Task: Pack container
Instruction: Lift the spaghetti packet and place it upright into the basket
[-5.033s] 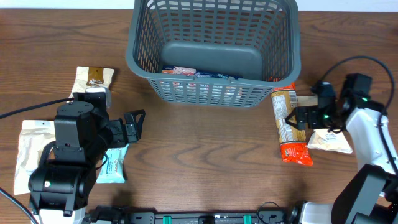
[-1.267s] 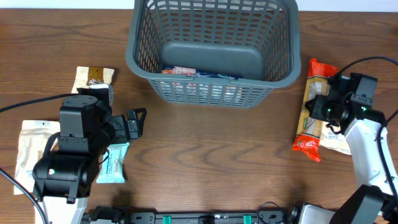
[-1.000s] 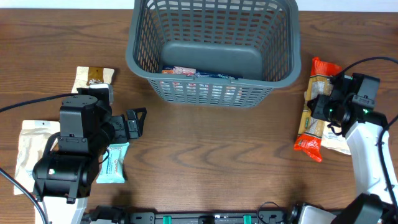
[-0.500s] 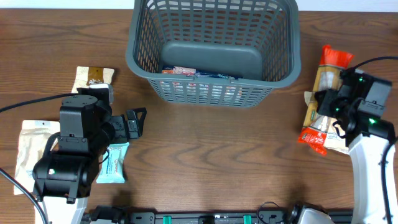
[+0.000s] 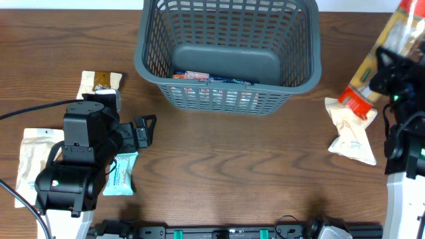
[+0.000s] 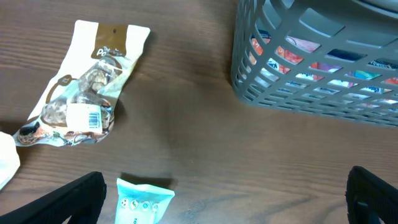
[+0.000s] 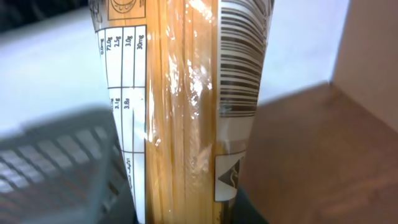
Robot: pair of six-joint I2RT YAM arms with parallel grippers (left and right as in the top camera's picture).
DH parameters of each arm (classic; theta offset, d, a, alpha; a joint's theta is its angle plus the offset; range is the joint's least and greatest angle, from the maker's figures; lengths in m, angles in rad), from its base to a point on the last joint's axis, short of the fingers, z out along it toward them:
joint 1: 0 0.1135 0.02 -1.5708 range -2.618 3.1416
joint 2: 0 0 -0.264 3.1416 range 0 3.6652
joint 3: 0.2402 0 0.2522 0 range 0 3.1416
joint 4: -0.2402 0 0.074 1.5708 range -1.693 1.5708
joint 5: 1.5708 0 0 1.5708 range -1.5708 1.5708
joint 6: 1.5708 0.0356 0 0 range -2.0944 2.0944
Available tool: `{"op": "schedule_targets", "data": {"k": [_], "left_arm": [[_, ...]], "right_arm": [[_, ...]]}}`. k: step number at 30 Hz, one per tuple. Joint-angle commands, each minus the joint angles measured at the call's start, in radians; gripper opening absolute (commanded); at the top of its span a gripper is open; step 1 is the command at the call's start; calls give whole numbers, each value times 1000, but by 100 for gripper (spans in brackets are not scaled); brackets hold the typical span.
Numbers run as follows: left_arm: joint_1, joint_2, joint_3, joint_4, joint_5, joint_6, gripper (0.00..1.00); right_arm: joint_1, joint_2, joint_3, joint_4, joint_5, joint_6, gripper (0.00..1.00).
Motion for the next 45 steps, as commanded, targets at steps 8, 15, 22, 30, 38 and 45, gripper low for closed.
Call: {"op": "schedule_targets", "data": {"k": [8, 15, 22, 30, 38, 45], "left_arm": [[4, 1, 19, 6, -11, 5, 99], [4, 1, 19, 18, -11, 5, 99], [4, 1, 19, 23, -11, 5, 99], [4, 1, 19, 23, -6, 5, 99], [4, 1, 19, 7, 0, 5, 99], [4, 1, 19, -18, 0, 5, 99]], "right_arm": [[1, -31, 50, 300, -13, 306, 1], [34, -20, 50, 452, -13, 366, 1], [118, 41, 51, 691, -12, 422, 2], [273, 169, 68, 884, -1, 483, 1], [457, 338, 126, 898, -2, 483, 1], [574, 427, 131, 860, -2, 475, 1]]}}
